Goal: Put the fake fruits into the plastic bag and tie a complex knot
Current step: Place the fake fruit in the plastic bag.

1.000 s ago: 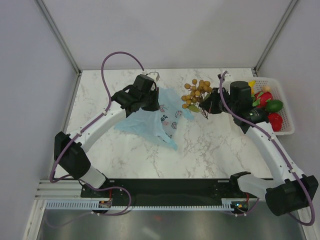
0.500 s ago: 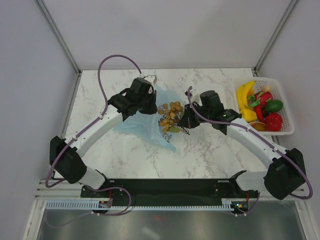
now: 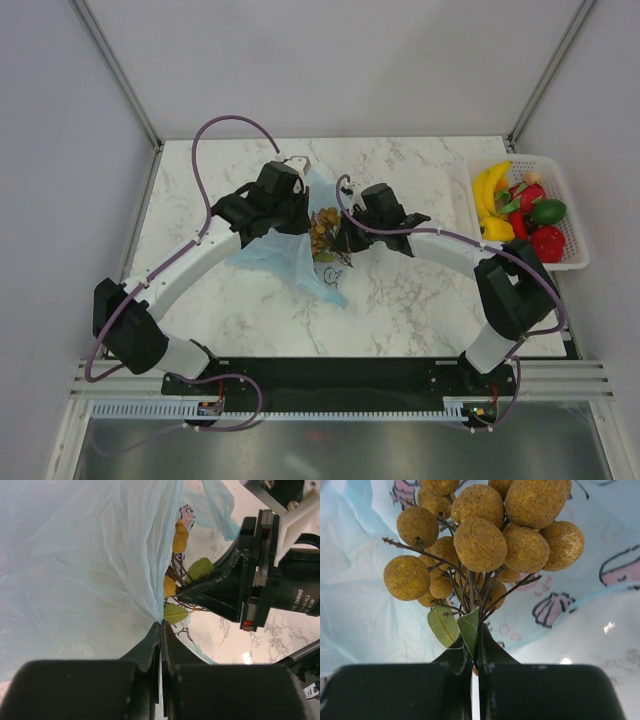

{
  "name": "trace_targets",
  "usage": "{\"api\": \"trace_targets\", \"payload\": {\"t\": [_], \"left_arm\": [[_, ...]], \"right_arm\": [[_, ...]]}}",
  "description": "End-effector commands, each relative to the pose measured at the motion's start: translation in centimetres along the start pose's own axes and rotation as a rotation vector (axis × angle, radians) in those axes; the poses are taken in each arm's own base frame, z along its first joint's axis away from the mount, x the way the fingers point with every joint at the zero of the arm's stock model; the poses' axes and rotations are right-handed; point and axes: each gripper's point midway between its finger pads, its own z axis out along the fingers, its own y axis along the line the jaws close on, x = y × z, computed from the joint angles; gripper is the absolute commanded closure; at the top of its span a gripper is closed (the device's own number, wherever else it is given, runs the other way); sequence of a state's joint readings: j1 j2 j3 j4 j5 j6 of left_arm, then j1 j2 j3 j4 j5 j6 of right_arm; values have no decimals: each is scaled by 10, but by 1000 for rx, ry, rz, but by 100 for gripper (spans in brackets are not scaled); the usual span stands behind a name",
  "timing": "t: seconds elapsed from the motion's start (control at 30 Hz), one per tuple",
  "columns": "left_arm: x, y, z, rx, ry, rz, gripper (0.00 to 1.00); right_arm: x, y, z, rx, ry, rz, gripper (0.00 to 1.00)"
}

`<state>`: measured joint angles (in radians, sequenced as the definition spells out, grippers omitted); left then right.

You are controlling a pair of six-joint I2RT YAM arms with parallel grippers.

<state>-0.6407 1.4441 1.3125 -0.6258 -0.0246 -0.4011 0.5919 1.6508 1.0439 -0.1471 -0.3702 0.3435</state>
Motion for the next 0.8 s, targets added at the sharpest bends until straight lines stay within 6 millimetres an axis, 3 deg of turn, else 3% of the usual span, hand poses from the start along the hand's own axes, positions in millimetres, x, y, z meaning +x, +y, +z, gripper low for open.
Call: {"api": "trace_targets", "payload": {"t": [0.0, 0.23, 0.33, 0.37, 0.47, 0.5, 0.57, 0.6, 0.77], "left_arm": [[-13, -1, -9, 11, -56, 19, 98], [-20, -8, -12, 40, -63, 28, 98], [-20, -9, -10, 41, -59, 23, 98], [-19, -8, -9, 38, -55, 20, 98], [-18, -5, -6, 25, -51, 12, 98], [-19, -4, -6, 24, -53, 8, 98], [-19, -1, -6, 22, -50, -11, 98], [-20, 3, -6, 15, -51, -19, 98], [-22, 14, -10, 15, -57, -45, 98]], "right_arm": [[-59, 21, 13, -56, -193, 23, 100], [-105, 47, 33, -178, -390, 201, 100], [-109, 49, 51, -188, -448, 344, 100], [-116, 63, 54, -228, -487, 355, 100], [-118, 82, 80, -269, -489, 356, 42], [-113, 78, 84, -243, -480, 358, 21], [-102, 64, 81, -179, -487, 336, 14], [-108, 67, 65, -170, -520, 317, 12], [-92, 34, 32, 25, -527, 284, 20]]}}
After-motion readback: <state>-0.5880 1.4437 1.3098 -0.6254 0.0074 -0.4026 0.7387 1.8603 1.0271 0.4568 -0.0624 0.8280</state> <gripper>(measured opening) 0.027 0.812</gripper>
